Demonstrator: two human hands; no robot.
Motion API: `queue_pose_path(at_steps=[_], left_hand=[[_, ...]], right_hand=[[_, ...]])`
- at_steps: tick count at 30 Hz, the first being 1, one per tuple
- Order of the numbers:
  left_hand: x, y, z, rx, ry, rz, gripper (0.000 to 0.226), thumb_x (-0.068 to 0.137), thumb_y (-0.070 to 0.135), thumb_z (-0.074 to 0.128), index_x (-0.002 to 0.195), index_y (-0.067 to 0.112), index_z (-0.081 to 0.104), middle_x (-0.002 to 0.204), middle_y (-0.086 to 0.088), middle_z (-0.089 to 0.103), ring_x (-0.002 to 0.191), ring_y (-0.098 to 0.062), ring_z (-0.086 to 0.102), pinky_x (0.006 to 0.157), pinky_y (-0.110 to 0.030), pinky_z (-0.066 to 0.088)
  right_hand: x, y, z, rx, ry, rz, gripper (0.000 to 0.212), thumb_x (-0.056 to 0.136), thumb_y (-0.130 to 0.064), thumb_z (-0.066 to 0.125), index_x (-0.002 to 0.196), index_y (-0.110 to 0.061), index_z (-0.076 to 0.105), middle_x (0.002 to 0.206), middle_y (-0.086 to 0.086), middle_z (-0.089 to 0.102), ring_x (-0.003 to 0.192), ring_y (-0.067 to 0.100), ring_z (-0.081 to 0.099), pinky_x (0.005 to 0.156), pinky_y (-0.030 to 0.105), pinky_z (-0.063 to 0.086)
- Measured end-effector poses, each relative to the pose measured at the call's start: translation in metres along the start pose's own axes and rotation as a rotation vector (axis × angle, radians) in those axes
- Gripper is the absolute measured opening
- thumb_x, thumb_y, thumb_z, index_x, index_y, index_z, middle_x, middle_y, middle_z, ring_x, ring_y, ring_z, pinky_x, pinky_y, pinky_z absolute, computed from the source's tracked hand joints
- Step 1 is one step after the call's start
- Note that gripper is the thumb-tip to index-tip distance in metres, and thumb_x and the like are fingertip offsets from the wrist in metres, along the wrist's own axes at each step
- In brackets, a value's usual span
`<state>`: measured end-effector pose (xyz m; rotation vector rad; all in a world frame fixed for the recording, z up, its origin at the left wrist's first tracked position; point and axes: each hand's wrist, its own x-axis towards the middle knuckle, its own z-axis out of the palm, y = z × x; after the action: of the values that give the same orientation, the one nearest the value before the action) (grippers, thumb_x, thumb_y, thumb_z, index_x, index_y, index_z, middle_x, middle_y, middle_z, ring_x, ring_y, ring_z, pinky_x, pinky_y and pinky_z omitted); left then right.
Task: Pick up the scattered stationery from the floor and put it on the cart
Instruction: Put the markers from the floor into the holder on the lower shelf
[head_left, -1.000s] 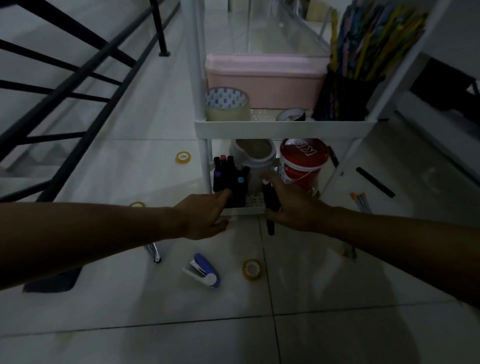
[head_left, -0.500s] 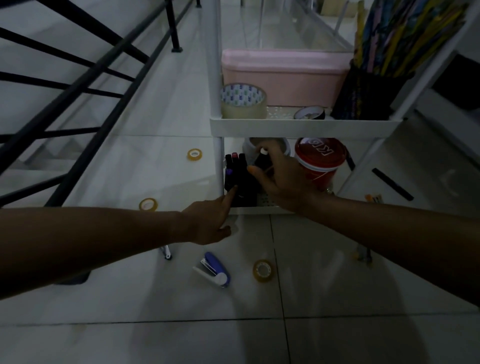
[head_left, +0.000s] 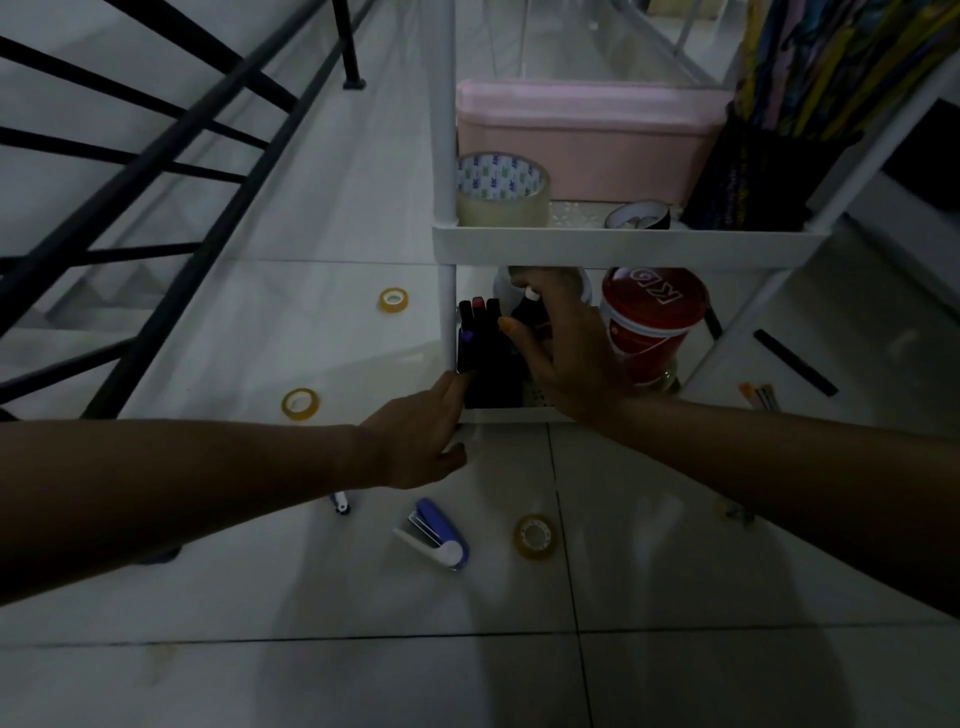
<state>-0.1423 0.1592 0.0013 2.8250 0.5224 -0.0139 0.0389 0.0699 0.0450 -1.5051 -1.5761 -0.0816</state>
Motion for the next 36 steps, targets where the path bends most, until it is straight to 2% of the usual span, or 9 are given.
queue_pose_path(at_steps=[2, 6, 10, 15, 21, 23, 27, 32, 36], left_hand=[[0.000, -0.002, 0.000, 0.002, -0.011, 0.012, 0.091, 0.089, 0.039, 0.058, 0.151, 0.005, 0.002, 0.146, -0.012, 0.028, 0.104, -0.028, 0.057, 0.084, -0.035, 0.051], [-0.001, -0.003, -0.001, 0.009, -0.027, 0.008, 0.094, 0.089, 0.041, 0.059, 0.152, 0.007, -0.002, 0.147, -0.012, 0.026, 0.106, -0.027, 0.056, 0.085, -0.031, 0.049], [-0.002, -0.003, 0.000, 0.004, -0.024, 0.015, 0.096, 0.088, 0.040, 0.061, 0.152, 0.009, -0.003, 0.145, -0.011, 0.027, 0.101, -0.025, 0.057, 0.080, -0.027, 0.048], [-0.002, 0.000, -0.002, 0.004, -0.045, 0.017, 0.096, 0.088, 0.040, 0.062, 0.152, 0.010, -0.003, 0.142, -0.010, 0.029, 0.091, -0.022, 0.058, 0.078, -0.032, 0.053], [-0.004, 0.003, -0.004, 0.030, 0.032, 0.066, 0.067, 0.088, 0.038, 0.058, 0.139, 0.008, 0.027, 0.128, -0.008, 0.039, 0.078, -0.022, 0.055, 0.066, -0.036, 0.052], [-0.004, 0.005, -0.004, 0.024, 0.031, 0.109, 0.064, 0.088, 0.037, 0.059, 0.139, 0.010, 0.030, 0.132, -0.006, 0.038, 0.075, -0.020, 0.056, 0.065, -0.034, 0.051], [-0.002, 0.014, 0.000, 0.060, -0.023, 0.281, 0.053, 0.091, 0.035, 0.055, 0.137, 0.014, 0.038, 0.134, -0.002, 0.040, 0.080, -0.017, 0.056, 0.065, -0.026, 0.043], [0.009, 0.041, 0.009, 0.148, -0.122, 0.390, 0.044, 0.092, 0.035, 0.050, 0.130, 0.015, 0.042, 0.127, -0.003, 0.044, 0.099, -0.022, 0.055, 0.074, -0.033, 0.046], [0.031, 0.074, 0.017, 0.174, -0.176, 0.437, 0.043, 0.093, 0.036, 0.049, 0.129, 0.016, 0.040, 0.127, -0.005, 0.043, 0.103, -0.023, 0.051, 0.076, -0.032, 0.041]], right_hand=[[-0.001, 0.001, 0.004, -0.056, -0.037, 0.027, 0.032, 0.095, -0.013, 0.058, 0.123, 0.002, 0.054, 0.113, 0.016, 0.060, 0.099, 0.009, 0.050, 0.087, 0.016, 0.043], [-0.003, 0.008, 0.014, -0.264, -0.145, 0.043, 0.034, 0.098, -0.020, 0.051, 0.129, -0.005, 0.057, 0.111, 0.015, 0.059, 0.103, 0.026, 0.052, 0.087, 0.036, 0.044], [-0.006, 0.015, 0.024, -0.326, -0.230, 0.100, 0.040, 0.096, -0.026, 0.054, 0.134, -0.016, 0.052, 0.123, 0.012, 0.058, 0.112, 0.026, 0.048, 0.093, 0.036, 0.040], [-0.009, 0.017, 0.027, -0.382, -0.194, 0.091, 0.019, 0.088, -0.032, 0.063, 0.101, -0.020, 0.059, 0.094, 0.004, 0.062, 0.095, 0.021, 0.050, 0.076, 0.035, 0.044], [-0.014, 0.010, 0.020, -0.480, -0.218, 0.025, 0.040, 0.083, -0.040, 0.067, 0.114, -0.016, 0.063, 0.111, 0.006, 0.061, 0.108, 0.027, 0.048, 0.087, 0.036, 0.041], [-0.017, 0.005, 0.014, -0.493, -0.213, 0.020, 0.046, 0.080, -0.041, 0.070, 0.116, -0.014, 0.061, 0.114, 0.010, 0.059, 0.106, 0.029, 0.049, 0.086, 0.035, 0.041], [-0.033, -0.004, -0.006, -0.465, -0.222, -0.030, 0.033, 0.082, -0.031, 0.070, 0.105, -0.009, 0.063, 0.103, 0.012, 0.057, 0.095, 0.027, 0.051, 0.079, 0.033, 0.041], [-0.065, 0.002, -0.043, -0.563, -0.528, -0.170, 0.024, 0.091, -0.027, 0.055, 0.088, -0.006, 0.066, 0.089, 0.012, 0.059, 0.084, 0.026, 0.053, 0.072, 0.038, 0.043], [-0.087, 0.017, -0.078, -0.582, -0.827, 0.008, 0.022, 0.094, -0.026, 0.053, 0.096, -0.007, 0.064, 0.097, 0.013, 0.058, 0.088, 0.027, 0.054, 0.072, 0.038, 0.044]])
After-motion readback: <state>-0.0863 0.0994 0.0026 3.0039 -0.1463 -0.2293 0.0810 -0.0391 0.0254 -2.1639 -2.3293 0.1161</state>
